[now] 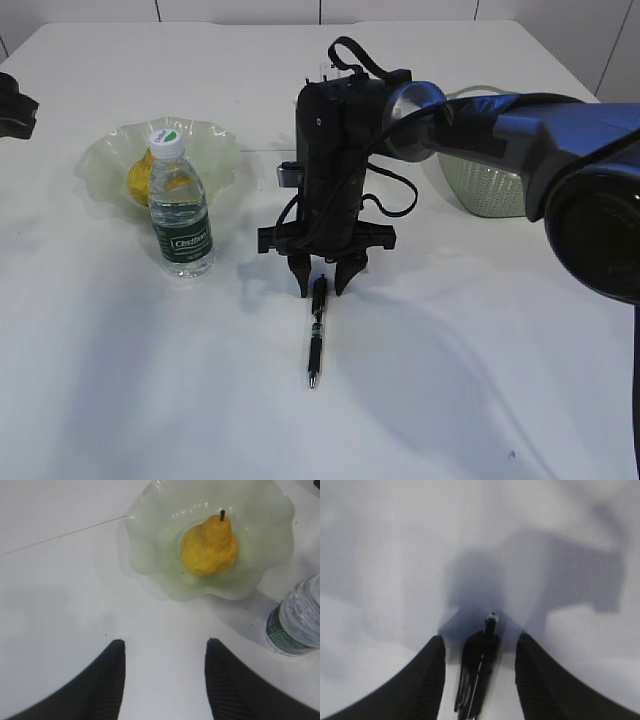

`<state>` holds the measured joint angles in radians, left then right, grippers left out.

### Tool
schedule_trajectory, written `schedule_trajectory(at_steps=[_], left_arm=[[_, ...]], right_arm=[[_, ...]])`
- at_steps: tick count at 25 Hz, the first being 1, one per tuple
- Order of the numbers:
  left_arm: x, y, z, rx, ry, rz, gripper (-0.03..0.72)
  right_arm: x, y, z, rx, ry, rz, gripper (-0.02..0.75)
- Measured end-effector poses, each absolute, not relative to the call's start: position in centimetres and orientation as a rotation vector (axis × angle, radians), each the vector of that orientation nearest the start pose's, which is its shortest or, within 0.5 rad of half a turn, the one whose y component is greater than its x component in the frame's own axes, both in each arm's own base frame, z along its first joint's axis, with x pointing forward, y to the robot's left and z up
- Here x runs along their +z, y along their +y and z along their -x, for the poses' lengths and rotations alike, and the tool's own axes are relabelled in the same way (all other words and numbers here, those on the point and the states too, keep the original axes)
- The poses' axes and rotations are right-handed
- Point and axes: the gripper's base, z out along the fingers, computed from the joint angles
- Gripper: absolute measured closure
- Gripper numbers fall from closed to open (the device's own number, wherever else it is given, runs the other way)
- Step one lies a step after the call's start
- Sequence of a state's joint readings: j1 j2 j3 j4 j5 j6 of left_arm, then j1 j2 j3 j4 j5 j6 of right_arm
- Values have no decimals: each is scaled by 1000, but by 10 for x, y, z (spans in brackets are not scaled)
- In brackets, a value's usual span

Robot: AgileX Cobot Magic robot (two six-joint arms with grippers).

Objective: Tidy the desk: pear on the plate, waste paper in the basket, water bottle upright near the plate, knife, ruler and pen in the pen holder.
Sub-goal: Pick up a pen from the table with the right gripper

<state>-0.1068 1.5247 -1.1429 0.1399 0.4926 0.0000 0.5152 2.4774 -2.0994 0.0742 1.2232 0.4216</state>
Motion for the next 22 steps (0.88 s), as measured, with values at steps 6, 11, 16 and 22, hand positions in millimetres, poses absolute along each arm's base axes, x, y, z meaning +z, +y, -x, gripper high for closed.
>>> schedule_trajectory(at_steps=[6,11,16,22], left_arm=[[291,-30,-335,86,2341,-238,325],[291,-30,-335,86,2341,-238,325],[291,-30,-335,86,2341,-238,325],[291,-30,-335,86,2341,-238,325]], right_arm=[[125,251,-430,138,3119,84,391],[125,253,-429,168,3128,67,395],[125,255,-428,183,3133,64,400],[123,259,-420,180,3155,77,401]])
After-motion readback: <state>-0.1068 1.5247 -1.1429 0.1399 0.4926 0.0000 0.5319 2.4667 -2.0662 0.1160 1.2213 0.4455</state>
